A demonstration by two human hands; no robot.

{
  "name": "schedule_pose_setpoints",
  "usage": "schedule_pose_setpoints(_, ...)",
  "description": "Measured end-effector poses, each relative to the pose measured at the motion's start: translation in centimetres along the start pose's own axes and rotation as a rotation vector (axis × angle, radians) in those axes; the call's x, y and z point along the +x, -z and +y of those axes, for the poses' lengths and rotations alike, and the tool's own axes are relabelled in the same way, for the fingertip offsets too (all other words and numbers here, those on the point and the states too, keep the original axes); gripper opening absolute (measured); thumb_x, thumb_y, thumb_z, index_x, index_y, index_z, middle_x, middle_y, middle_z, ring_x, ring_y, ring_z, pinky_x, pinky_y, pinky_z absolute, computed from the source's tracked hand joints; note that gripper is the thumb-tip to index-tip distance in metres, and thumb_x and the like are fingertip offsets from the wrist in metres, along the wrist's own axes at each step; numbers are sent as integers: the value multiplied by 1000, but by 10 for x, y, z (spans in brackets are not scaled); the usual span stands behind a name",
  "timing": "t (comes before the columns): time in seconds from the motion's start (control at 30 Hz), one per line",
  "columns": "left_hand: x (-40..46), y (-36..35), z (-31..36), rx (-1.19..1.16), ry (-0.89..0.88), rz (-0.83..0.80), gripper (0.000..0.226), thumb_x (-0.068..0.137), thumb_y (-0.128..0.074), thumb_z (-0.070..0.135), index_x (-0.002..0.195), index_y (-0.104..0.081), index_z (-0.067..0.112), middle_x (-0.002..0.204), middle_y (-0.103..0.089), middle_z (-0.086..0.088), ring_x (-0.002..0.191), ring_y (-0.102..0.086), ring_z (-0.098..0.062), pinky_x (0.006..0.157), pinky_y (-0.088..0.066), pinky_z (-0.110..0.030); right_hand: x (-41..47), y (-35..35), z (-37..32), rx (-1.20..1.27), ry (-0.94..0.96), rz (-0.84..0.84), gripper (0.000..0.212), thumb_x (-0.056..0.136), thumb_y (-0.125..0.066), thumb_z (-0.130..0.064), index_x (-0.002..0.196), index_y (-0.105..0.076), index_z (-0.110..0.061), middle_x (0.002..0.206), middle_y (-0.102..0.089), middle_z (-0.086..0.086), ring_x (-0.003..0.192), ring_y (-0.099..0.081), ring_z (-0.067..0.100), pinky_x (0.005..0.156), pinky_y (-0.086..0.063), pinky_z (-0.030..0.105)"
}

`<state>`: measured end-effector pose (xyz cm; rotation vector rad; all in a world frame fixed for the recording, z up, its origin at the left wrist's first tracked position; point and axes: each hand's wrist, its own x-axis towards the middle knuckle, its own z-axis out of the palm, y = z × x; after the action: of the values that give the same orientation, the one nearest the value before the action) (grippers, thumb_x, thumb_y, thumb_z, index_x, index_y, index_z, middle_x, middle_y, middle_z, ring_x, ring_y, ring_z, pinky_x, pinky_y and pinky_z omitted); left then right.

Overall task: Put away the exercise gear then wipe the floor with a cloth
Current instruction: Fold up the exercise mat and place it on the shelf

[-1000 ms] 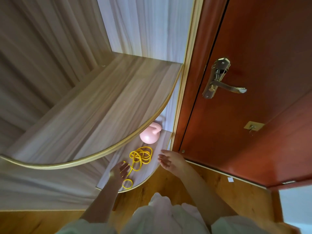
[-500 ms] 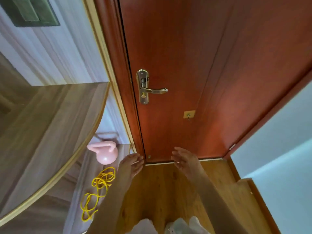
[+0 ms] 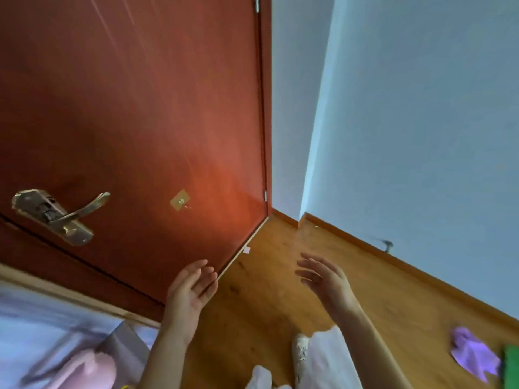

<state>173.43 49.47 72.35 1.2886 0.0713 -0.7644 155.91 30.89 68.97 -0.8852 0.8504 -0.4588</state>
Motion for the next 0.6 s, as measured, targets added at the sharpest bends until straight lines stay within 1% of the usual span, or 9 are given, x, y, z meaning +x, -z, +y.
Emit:
schedule_pose_setpoints(0.07,-1,-27,-16,52,66,-107,22,95,-40,6,96,-62,9,82,-65,-6,77,-65,-16,62,-58,-24,-24,28,1,82,25,109,17,92,-53,-8,103,-66,-7,87,-71,9,79,-68,21,63,-53,23)
schedule_pose_setpoints(0.13,-2,-48,-27,71,112,-183,21,96,-40,6,101,-61,7,88,-63,-8,83,-62,-19,64,-58,-25,-43,50,1,132,50,201,16,92,-54,-8,103,-66,-8,85,-71,8,76,-68,19,64,-51,24)
schedule_pose_setpoints(0.17,-4,-65,-35,94,139,-246,21,96,-40,6,101,-60,7,89,-62,-9,84,-62,-20,65,-58,-25,-56,67,0,168,73,275,15,92,-53,-8,102,-66,-8,85,-70,7,75,-68,18,66,-50,26)
schedule_pose_setpoints(0.23,-11,-97,-50,145,187,-359,21,95,-40,5,100,-61,7,89,-62,-9,80,-63,-18,65,-58,-25,-81,99,-1,228,114,409,15,92,-53,-7,99,-66,-10,83,-70,6,73,-67,17,66,-49,26)
schedule_pose_setpoints(0.3,-22,-128,-67,194,226,-456,20,95,-41,6,98,-61,8,87,-62,-7,75,-65,-15,64,-58,-24,-107,128,-1,283,149,527,15,91,-53,-5,99,-65,-11,80,-70,4,69,-66,15,61,-49,23)
schedule_pose_setpoints(0.37,-37,-158,-88,239,271,-547,19,94,-42,7,98,-61,9,86,-63,-7,77,-64,-16,63,-58,-24,-135,156,-1,343,191,632,15,90,-54,-4,99,-64,-11,77,-69,2,66,-66,13,57,-49,21)
schedule_pose_setpoints(0.5,-80,-218,-137,345,357,-706,16,93,-47,8,94,-62,10,83,-66,-6,77,-65,-17,62,-57,-26,-192,209,0,412,257,810,15,88,-57,-3,100,-64,-8,78,-69,3,66,-65,14,59,-48,22)
schedule_pose_setpoints(0.6,-124,-264,-177,419,395,-844,15,93,-47,8,94,-62,10,85,-65,-7,83,-63,-20,65,-56,-26,-234,252,3,463,291,921,15,88,-56,-2,99,-64,-9,77,-68,2,63,-65,12,55,-49,19)
